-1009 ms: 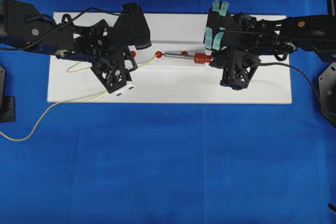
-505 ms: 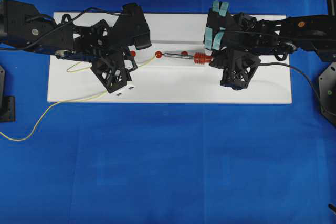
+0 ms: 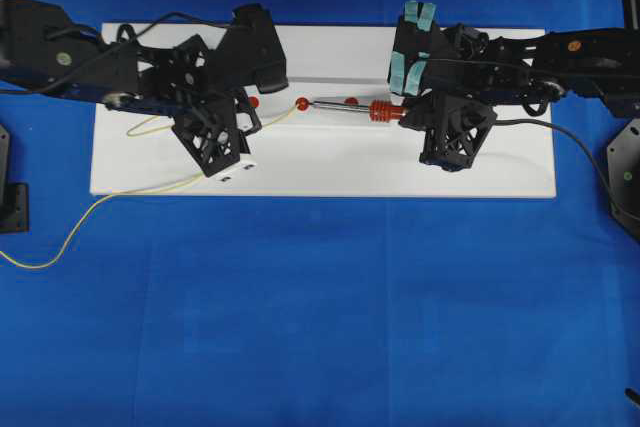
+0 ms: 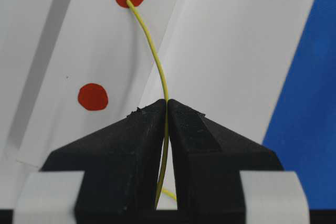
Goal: Touch the tip of the soldering iron to the tip of the solder at the mark.
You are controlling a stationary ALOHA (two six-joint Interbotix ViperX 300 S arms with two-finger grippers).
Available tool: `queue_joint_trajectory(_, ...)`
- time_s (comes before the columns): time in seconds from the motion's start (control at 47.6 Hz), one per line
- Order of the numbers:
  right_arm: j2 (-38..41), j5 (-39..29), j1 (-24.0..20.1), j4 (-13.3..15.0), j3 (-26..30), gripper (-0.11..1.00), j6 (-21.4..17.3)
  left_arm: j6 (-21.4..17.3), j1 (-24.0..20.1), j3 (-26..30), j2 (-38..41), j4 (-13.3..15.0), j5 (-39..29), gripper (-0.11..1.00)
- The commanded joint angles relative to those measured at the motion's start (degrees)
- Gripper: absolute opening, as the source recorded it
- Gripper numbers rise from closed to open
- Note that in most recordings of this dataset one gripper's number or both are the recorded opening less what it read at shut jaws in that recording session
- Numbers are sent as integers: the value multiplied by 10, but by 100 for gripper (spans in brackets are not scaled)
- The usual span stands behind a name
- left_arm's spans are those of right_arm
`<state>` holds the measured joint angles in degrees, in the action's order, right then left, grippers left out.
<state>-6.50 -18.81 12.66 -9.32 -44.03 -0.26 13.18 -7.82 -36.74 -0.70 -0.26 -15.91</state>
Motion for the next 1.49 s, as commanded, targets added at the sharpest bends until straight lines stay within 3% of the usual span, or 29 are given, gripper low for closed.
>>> queue_joint_trajectory(0.0,-5,2,-1,-1,13,6,-1,-1,0,-3,-37,-2,-2,3)
queue_joint_trajectory(0.336,-7,2,-1,-1,11,6,-1,4,-8,-63,-135,-2,4,3)
queue_joint_trajectory(0.778,-30,3,-1,-1,2,6,-1,3,-8,-64,-134,-2,7,3)
queue_joint_trajectory(1.303,-222,15,1,0,-133,6,-35,3,-8,-66,-135,-2,12,3)
queue_joint_trajectory(1.472,-225,25,4,0,-145,6,-37,3,-8,-63,-133,-2,15,3)
